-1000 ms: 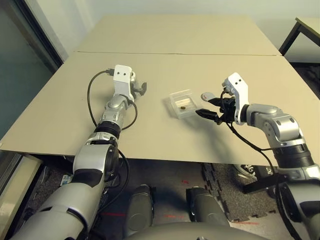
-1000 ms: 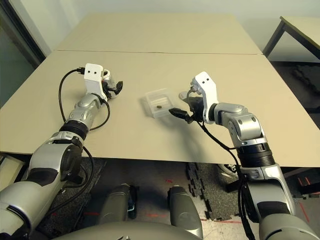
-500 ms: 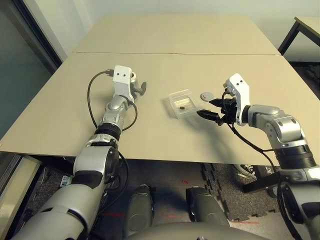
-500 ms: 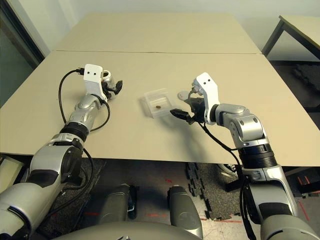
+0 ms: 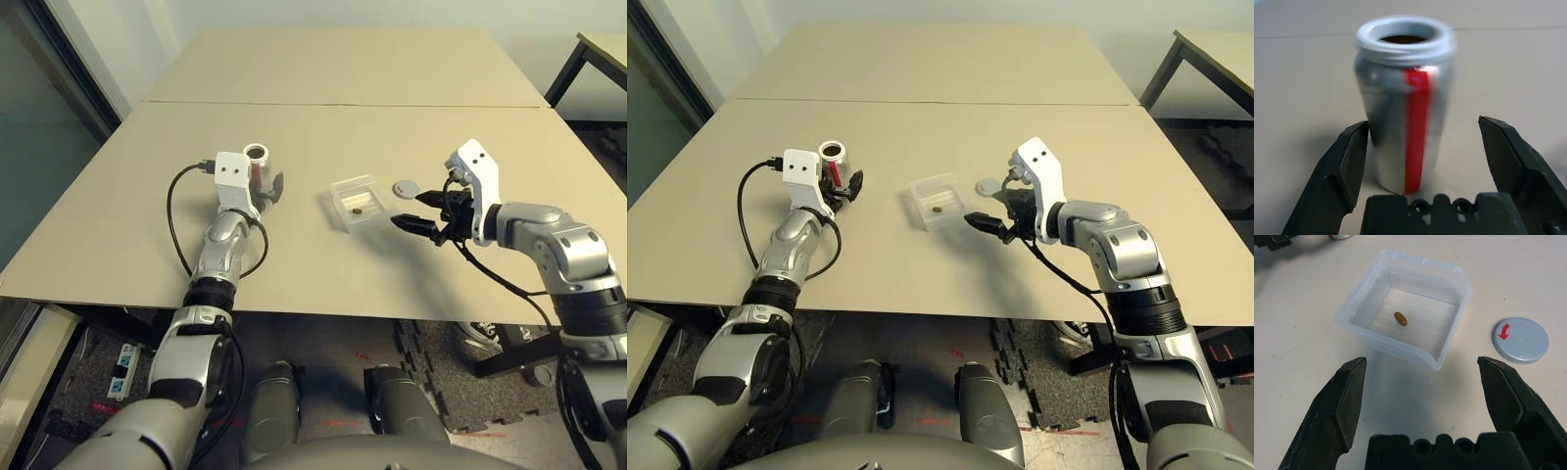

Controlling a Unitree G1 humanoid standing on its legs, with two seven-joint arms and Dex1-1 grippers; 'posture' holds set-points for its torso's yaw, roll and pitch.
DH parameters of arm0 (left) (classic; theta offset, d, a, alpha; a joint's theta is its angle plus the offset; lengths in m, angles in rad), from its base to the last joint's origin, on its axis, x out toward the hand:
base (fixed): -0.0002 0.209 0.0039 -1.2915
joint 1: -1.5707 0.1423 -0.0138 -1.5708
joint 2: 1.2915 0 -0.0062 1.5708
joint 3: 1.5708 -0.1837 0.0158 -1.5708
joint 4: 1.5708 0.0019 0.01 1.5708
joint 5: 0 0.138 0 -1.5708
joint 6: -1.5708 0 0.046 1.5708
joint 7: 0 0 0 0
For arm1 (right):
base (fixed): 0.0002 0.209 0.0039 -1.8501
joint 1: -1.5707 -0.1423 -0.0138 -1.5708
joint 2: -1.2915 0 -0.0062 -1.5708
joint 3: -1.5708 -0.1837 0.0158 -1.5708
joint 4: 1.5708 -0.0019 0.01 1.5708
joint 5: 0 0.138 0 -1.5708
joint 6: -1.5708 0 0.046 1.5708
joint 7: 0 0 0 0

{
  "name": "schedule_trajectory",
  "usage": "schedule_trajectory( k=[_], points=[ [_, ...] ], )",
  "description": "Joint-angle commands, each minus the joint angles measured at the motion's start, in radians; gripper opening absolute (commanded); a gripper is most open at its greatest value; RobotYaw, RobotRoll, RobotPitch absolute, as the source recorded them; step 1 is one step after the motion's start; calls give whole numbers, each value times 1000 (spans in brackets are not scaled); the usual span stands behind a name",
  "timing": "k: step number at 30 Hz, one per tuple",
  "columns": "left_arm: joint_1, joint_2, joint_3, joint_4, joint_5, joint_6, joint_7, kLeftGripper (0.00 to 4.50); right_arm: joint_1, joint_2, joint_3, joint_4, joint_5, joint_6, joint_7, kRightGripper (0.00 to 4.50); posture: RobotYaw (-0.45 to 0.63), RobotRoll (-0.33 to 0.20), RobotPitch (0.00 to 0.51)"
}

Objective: Pour the medicine from the bottle into the box.

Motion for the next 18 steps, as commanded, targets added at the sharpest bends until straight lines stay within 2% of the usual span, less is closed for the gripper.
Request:
schedule_trajectory(
  k=[1, 6, 12, 18],
  points=[
    [41, 14, 14, -77, -17, 37, 20, 4485, -3, -3, 4, -9, 10, 7, 5, 4500, -70, 0, 103],
    [87, 19, 24, -172, -28, 76, 31, 4485, -4, -8, 2, -5, 10, 5, 12, 4500, -62, 0, 107],
    [202, 24, 22, -401, -58, 176, 27, 4485, 26, -9, -61, -43, 39, 28, -13, 4500, -50, 0, 112],
    [333, 67, 55, -650, -131, 290, -2, 4485, 56, 78, -301, -57, 142, 59, -169, 4500, -26, 0, 117]
  ],
)
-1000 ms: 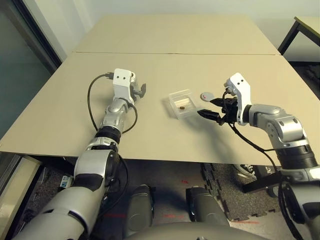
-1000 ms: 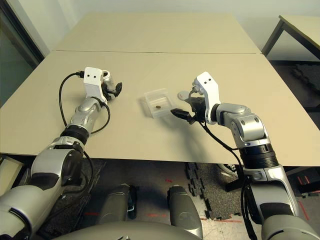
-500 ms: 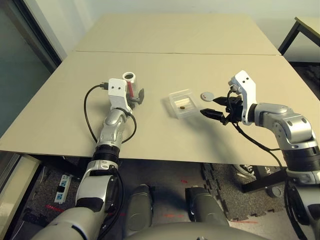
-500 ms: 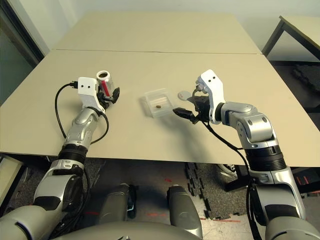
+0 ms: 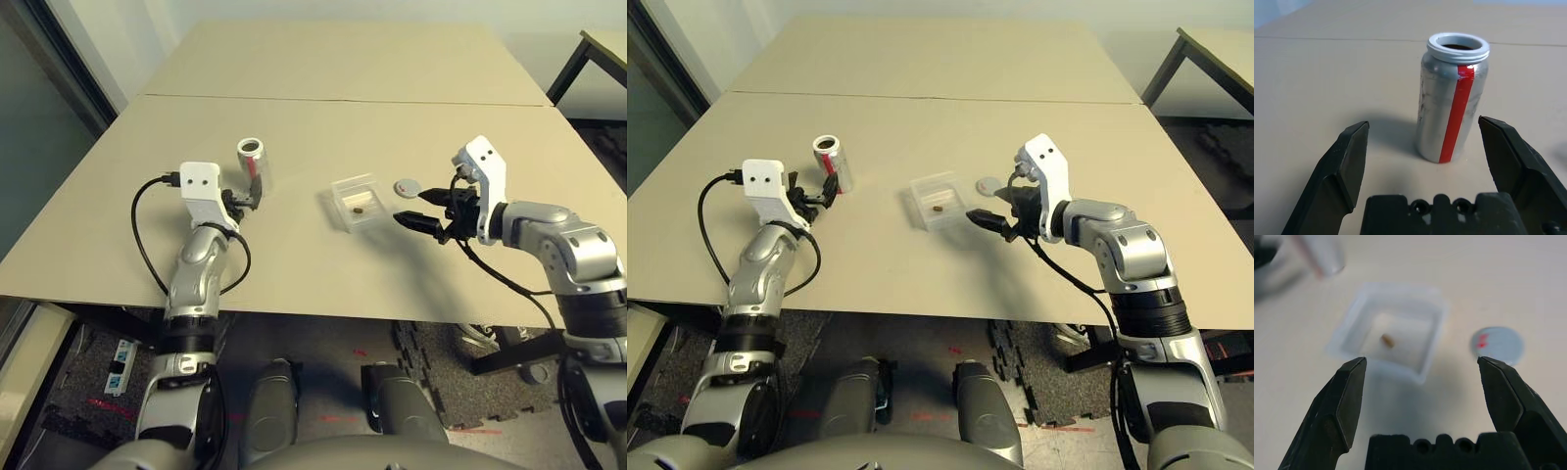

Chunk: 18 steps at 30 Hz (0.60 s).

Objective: Pour the medicine from the bottle into the box.

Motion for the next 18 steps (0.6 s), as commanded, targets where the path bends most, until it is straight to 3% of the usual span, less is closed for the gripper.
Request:
schedule_trajectory(
  k=[1, 8, 13, 18],
  points=[
    [55, 35, 35, -107, -44, 61, -15, 4485, 21, 30, -127, -11, 46, 8, -94, 4500, -23, 0, 117],
    [49, 107, 131, -44, -74, 37, -9, 4485, -16, 81, -205, 155, -45, -175, -299, 4500, 8, 0, 104],
    [-70, 184, 189, 218, -66, -101, -39, 4485, -82, 118, -197, 375, -128, -451, -379, 4500, 35, 0, 90],
    [-246, 263, 209, 593, -52, -281, -101, 4485, -168, 125, -214, 642, -184, -722, -463, 4500, 43, 0, 78]
  ],
)
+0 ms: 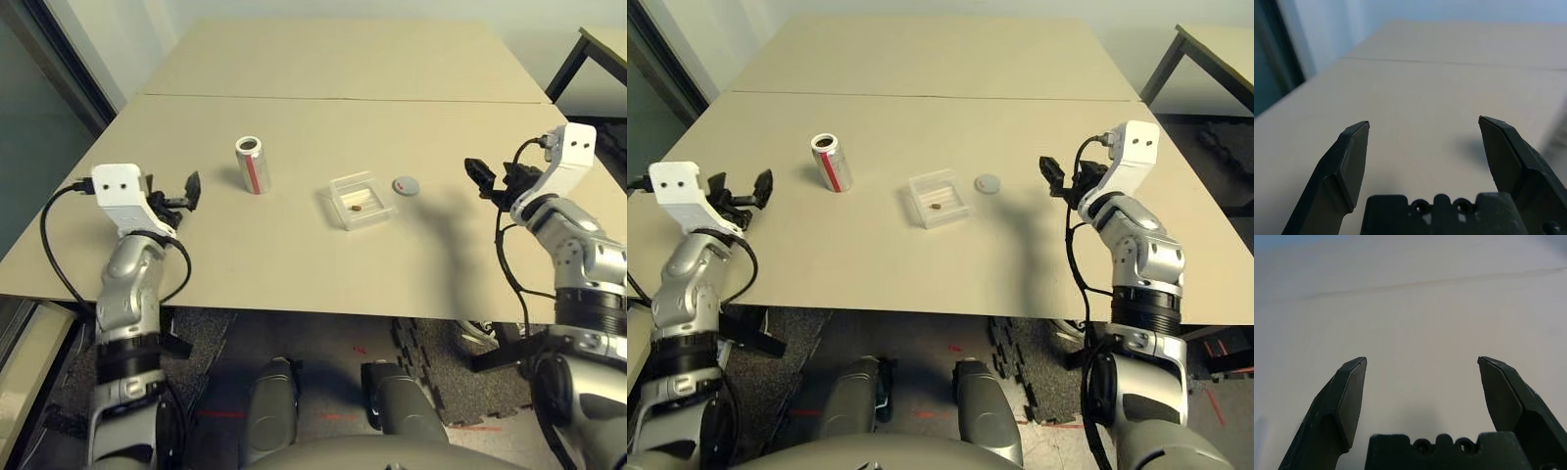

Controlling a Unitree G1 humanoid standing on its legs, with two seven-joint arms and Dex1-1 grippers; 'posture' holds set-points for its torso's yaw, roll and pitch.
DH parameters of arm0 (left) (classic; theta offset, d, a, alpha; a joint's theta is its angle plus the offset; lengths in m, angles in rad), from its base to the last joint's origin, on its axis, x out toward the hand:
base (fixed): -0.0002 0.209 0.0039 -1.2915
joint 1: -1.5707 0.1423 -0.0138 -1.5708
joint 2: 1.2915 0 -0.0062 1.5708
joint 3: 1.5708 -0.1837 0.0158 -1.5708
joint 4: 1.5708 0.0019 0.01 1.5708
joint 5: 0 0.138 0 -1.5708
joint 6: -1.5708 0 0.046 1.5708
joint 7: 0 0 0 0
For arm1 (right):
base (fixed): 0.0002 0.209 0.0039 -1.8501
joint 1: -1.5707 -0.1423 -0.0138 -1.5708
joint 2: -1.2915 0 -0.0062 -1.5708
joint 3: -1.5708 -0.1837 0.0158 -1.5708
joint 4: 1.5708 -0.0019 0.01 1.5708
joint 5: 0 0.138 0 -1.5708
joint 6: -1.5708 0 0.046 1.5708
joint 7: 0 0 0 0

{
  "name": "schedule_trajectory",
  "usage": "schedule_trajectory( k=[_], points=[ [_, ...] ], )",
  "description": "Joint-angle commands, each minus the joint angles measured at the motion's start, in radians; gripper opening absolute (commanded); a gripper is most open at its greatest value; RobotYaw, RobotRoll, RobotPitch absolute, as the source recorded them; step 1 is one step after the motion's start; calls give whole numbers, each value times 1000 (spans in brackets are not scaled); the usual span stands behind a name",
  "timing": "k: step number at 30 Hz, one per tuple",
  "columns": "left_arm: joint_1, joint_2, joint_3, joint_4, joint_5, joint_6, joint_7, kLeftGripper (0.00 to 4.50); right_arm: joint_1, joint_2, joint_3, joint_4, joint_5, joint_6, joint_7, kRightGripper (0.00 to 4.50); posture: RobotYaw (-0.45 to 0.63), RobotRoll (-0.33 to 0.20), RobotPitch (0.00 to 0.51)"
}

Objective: Pour the medicine from the bottle into the box.

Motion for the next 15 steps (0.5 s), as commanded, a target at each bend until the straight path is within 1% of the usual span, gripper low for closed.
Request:
schedule_trajectory(
  k=[1, 4, 7, 11, 15],
  points=[
    [-79, 40, 6, 220, 11, -119, -50, 4485, -31, -2, -17, 156, -37, -165, -50, 4500, 42, 0, 75],
    [-174, 85, -12, 424, 29, -214, -107, 4485, -43, -19, -22, 249, -61, -269, -98, 4500, 37, 0, 73],
    [-241, 112, -35, 561, 53, -266, -141, 4485, -34, -27, -23, 290, -71, -327, -132, 4500, 22, 0, 75],
    [-303, 122, -61, 670, 77, -303, -169, 4485, -6, -28, -29, 290, -67, -356, -161, 4500, -3, 0, 81],
    [-331, 121, -77, 722, 86, -315, -196, 4485, 35, -26, -30, 247, -63, -354, -181, 4500, -34, 0, 90]
  ],
)
